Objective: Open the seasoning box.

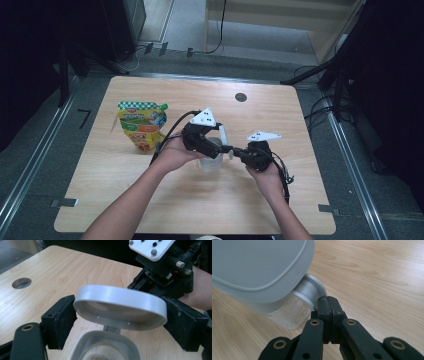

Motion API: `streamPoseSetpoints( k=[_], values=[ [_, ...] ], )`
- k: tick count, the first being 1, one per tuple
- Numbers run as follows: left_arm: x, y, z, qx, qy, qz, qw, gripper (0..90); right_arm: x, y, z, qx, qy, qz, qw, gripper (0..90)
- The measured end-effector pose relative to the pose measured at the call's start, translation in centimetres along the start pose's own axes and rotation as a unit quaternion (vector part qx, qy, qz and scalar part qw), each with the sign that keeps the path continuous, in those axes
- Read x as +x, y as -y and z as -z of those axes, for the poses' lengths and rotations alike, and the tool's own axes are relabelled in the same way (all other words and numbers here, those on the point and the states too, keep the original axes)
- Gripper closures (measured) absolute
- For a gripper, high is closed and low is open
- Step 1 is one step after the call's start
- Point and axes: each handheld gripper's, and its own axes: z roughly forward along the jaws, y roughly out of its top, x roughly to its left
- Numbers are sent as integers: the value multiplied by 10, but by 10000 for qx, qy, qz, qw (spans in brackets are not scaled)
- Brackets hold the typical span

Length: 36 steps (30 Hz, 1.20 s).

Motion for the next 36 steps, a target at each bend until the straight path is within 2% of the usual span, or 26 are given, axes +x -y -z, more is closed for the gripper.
streamPoseSetpoints(
  k=[5,12,15,19,25,28,34,36],
  values=[
    [-2,-2,-8,-29,18,44,10000,166,0,1,1,-42,-61,-72,9999,900],
    [-1,-4,-13,57,111,139,9998,155,-1,2,2,-32,-82,-72,9999,900],
    [-1,-5,-13,83,64,157,9998,95,-2,3,3,-40,-83,-116,9999,900],
    [-1,-8,-9,15,62,187,9998,60,-2,3,3,-58,-77,-99,9999,900],
    [-3,-9,3,19,123,119,9999,61,-4,3,8,-74,-77,-118,9999,886],
    [-3,-10,15,-12,205,149,9997,64,-5,4,12,-121,-96,-161,9997,883],
    [-3,-6,40,1,209,337,9992,78,-2,7,24,-142,-104,-128,9998,842],
    [-2,-3,48,-21,284,479,9984,132,0,8,29,-167,-110,-94,9998,830]
  ],
)
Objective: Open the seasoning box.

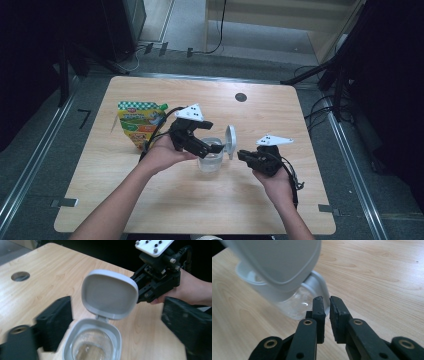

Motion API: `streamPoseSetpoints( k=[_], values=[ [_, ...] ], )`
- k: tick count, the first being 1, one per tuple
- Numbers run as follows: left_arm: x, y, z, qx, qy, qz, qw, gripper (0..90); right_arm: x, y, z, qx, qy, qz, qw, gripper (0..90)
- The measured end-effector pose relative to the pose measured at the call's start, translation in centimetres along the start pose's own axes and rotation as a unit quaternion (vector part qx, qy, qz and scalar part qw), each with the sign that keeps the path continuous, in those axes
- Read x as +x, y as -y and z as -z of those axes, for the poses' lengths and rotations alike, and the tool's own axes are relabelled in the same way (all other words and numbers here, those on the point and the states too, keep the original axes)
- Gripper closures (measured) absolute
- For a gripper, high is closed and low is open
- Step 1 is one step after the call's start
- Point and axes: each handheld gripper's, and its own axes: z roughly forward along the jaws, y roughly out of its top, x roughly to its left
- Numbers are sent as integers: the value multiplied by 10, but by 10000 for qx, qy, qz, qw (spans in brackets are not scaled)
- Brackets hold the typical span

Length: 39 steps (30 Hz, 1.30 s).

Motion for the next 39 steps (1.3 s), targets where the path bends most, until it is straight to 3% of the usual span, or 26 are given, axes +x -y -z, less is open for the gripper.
streamPoseSetpoints(
  k=[4,8,13,19,23,32,36,39],
  values=[
    [2,10,12,70,201,175,9996,245,9,3,8,28,-95,81,9999,763],
    [3,23,21,146,155,226,9995,329,21,8,11,149,-241,213,9994,698],
    [4,38,30,191,94,356,9991,446,34,10,15,117,-394,301,9987,614],
    [12,55,39,214,131,704,9972,447,44,14,21,3,-478,363,9982,583],
    [14,63,41,274,-9,705,9971,450,49,15,20,-64,-571,412,9975,572],
    [18,70,56,283,-94,988,9947,436,61,15,8,81,-685,576,9960,546],
    [19,73,64,333,-108,1065,9937,516,63,15,5,165,-689,647,9954,547],
    [18,75,70,370,-205,1040,9937,509,66,14,2,192,-715,707,9947,546]
  ],
)
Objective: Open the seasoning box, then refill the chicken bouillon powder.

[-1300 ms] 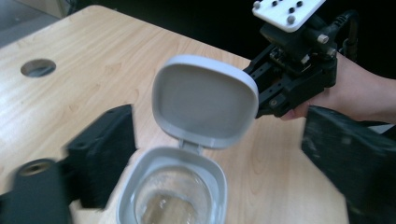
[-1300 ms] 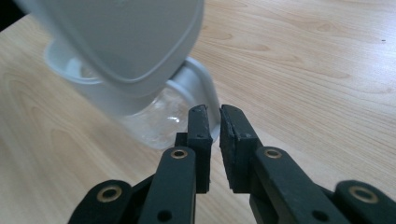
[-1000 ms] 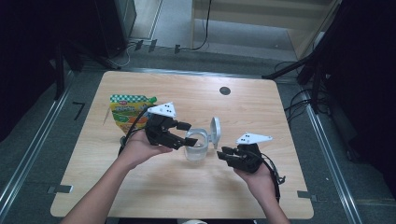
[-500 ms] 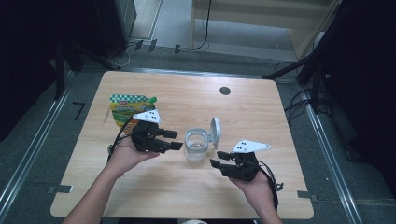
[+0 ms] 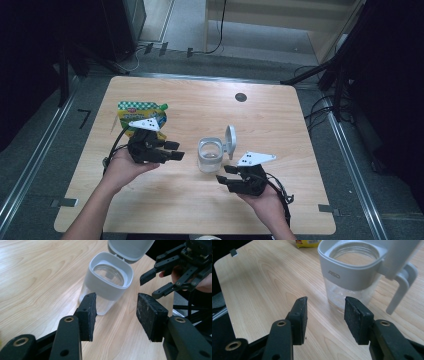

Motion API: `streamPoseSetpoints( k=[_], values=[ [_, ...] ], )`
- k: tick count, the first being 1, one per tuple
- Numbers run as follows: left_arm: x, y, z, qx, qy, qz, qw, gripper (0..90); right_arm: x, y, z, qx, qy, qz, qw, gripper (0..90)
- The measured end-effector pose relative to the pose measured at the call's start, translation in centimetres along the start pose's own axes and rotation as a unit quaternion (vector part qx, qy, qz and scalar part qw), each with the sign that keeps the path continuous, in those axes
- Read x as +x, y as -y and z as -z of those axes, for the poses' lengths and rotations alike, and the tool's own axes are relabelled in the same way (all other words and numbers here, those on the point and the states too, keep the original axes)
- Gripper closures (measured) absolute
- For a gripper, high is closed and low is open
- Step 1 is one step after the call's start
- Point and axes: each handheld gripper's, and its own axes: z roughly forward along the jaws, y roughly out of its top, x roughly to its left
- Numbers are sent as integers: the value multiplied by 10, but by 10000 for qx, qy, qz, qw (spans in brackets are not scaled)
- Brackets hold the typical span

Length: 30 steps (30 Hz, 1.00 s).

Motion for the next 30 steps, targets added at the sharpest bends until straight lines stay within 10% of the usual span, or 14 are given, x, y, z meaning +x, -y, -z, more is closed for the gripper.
streamPoseSetpoints(
  k=[30],
  values=[
    [50,33,82,-385,-1033,497,9927,380,18,-7,-15,129,-300,296,9990,544]
  ],
)
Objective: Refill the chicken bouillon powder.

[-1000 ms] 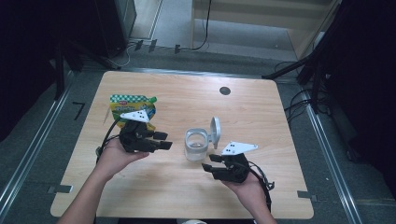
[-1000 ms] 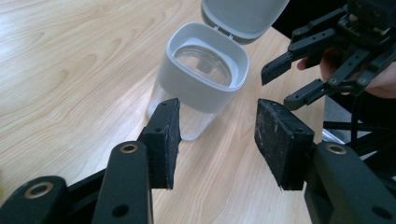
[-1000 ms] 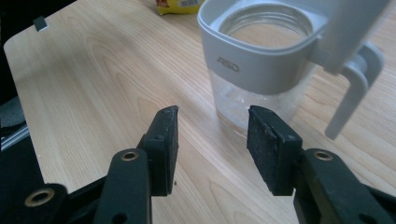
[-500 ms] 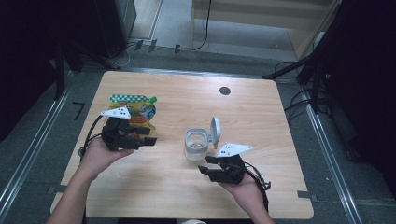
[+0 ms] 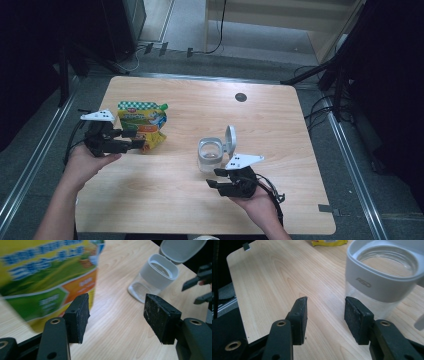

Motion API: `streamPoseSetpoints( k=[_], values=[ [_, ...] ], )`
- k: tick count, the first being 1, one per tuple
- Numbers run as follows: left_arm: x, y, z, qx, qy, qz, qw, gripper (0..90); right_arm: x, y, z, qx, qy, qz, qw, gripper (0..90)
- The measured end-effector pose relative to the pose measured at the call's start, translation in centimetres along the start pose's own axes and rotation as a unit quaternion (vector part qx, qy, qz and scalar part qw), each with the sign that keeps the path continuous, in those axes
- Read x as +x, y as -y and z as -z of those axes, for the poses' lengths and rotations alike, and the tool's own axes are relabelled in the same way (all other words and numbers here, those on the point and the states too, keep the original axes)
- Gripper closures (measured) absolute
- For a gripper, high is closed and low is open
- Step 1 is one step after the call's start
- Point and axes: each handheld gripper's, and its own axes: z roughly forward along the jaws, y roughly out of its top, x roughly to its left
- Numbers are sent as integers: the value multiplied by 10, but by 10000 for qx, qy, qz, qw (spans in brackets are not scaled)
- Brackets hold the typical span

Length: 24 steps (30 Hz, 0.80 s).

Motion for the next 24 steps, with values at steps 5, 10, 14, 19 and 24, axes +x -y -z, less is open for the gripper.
streamPoseSetpoints(
  k=[5,10,14,19,24],
  values=[
    [15,6,10,-74,-161,166,9997,383,5,-1,-4,42,-83,86,9999,543],
    [27,9,13,-8,-423,253,9988,387,7,-1,-5,77,-110,107,9999,543],
    [36,12,15,-55,-521,268,9983,383,8,-1,-5,78,-122,99,9998,542],
    [49,11,13,-98,-545,270,9981,376,9,1,-6,108,-141,122,9998,541],
    [51,3,3,-43,-489,166,9987,376,10,3,-6,123,-127,111,9998,539]
  ],
)
